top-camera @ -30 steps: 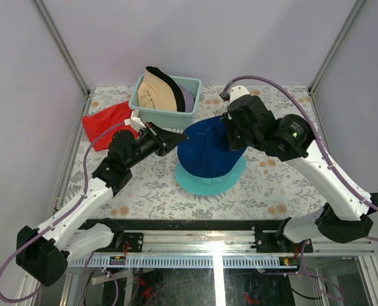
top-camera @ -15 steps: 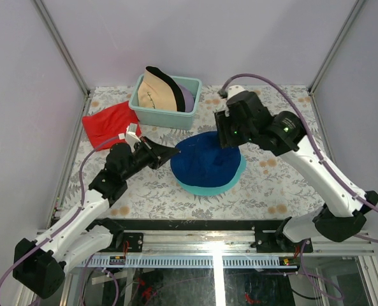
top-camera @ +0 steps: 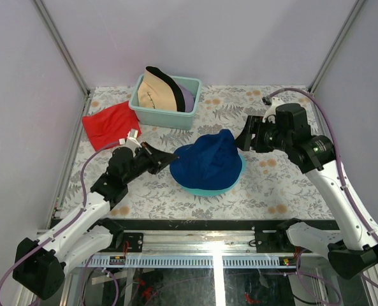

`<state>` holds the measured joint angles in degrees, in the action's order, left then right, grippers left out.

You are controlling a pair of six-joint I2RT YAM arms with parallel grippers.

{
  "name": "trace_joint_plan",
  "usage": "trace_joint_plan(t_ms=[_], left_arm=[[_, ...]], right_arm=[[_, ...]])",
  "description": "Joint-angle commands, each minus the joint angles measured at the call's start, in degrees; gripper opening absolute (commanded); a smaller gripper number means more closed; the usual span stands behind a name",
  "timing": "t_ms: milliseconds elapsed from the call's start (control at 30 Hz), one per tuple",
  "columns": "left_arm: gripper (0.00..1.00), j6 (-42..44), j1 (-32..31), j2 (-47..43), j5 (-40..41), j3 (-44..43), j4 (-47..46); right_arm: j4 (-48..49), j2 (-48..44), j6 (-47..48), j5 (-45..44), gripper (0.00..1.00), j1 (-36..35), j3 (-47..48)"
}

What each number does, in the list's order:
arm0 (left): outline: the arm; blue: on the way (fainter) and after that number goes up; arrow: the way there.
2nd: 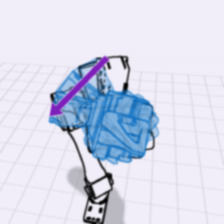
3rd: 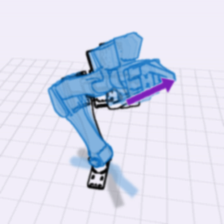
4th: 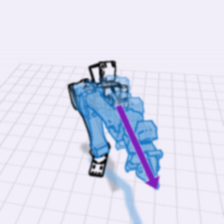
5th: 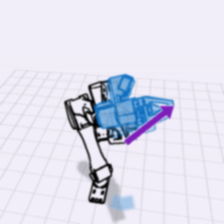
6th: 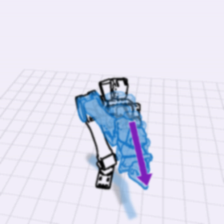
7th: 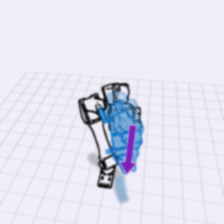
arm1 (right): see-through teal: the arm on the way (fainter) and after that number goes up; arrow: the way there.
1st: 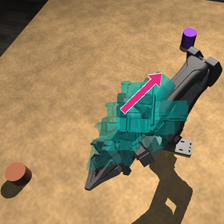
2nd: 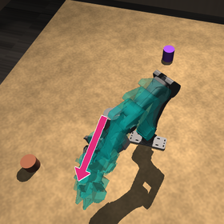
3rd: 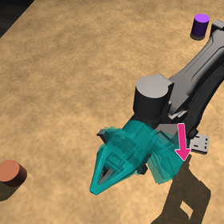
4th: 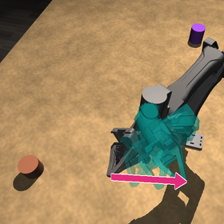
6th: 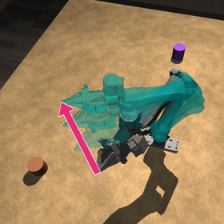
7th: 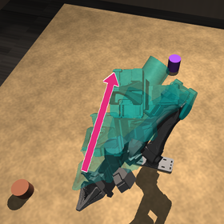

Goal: Stack the hats

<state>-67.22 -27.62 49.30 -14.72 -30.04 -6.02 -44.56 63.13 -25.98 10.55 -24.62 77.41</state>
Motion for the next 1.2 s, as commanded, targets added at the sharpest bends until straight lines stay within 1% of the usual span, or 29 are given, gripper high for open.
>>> trace_joint_plan(t_ms=[0,167,367,467,600,733,867,1067,1167], left_arm=[[0.00,1.7,0.6,-0.2,1.9,2.1,-2.4],[0.00,2.0,1.4,0.5,1.3,3.0,-3.5],[0.00,2.6,1.9,1.7,0.4,3.0,-3.8],[0.00,2.6,2.1,2.0,0.1,3.1,-3.8],[0.00,2.6,2.3,2.2,-0.5,3.1,-3.5],[0.00,2.7,2.5,2.2,-1.1,3.1,-2.9],[0.00,2.7,2.7,2.4,-1.7,3.1,-2.9],[0.00,2.5,3.0,3.8,-2.5,3.1,-4.0],[0.00,2.5,3.1,4.7,-2.8,2.8,-4.7]], right_arm=[[7.3,-3.7,-4.0,8.7,0.68,3.5,-4.9],[14.6,-10.6,-11.0,17.2,0.68,9.7,-16.7],[27.7,-18.8,-21.8,28.0,0.68,16.7,-33.8],[32.6,-22.1,-26.0,30.8,0.68,19.3,-39.7],[37.3,-25.4,-29.8,32.2,0.69,21.0,-46.0],[47.1,-27.9,-37.2,32.9,0.71,21.1,-52.7],[53.9,-27.9,-41.2,33.3,0.73,21.1,-57.0],[70.6,-27.9,-50.9,32.7,0.72,21.1,-65.4],[73.2,-27.4,-52.3,32.6,0.72,21.1,-66.2]])
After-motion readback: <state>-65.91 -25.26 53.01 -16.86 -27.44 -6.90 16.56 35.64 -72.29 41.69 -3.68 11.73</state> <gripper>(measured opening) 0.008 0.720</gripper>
